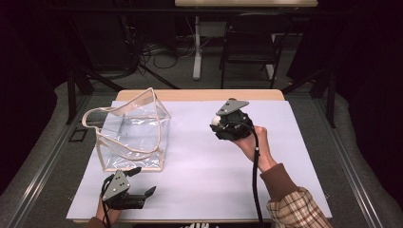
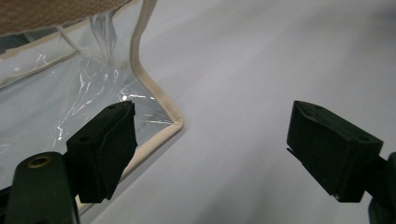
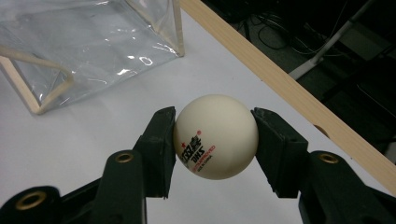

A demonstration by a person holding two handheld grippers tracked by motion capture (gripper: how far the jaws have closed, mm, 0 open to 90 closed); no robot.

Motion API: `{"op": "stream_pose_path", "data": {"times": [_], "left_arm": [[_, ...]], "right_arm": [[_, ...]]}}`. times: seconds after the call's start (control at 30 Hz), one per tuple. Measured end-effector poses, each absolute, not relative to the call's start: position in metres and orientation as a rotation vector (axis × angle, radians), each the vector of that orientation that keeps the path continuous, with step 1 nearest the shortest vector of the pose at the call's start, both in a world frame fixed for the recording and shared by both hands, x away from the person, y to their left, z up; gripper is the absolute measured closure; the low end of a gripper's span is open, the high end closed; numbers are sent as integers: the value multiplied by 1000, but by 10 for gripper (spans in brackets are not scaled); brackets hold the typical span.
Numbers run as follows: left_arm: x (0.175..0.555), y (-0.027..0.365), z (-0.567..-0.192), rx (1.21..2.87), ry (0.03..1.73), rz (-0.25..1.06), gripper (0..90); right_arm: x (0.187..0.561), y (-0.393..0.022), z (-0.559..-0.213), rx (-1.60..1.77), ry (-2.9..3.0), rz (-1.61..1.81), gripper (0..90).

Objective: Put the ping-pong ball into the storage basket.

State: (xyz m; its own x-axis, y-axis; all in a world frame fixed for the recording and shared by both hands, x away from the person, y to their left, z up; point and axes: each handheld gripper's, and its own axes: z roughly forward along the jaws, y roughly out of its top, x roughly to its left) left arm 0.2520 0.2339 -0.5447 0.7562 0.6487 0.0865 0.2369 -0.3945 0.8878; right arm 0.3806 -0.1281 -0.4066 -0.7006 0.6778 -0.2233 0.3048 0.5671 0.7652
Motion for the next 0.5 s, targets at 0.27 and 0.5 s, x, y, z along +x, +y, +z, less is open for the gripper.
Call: {"op": "stream_pose_path", "data": {"times": [0.27,0.5], "left_arm": [[252,234,-545,1968,671,527,161],[252,234,-545,1970,669,526,162]], "right_arm": [[383,-124,-400,774,2293,991,507],[386,-120,-397,769,2295,993,507]]}}
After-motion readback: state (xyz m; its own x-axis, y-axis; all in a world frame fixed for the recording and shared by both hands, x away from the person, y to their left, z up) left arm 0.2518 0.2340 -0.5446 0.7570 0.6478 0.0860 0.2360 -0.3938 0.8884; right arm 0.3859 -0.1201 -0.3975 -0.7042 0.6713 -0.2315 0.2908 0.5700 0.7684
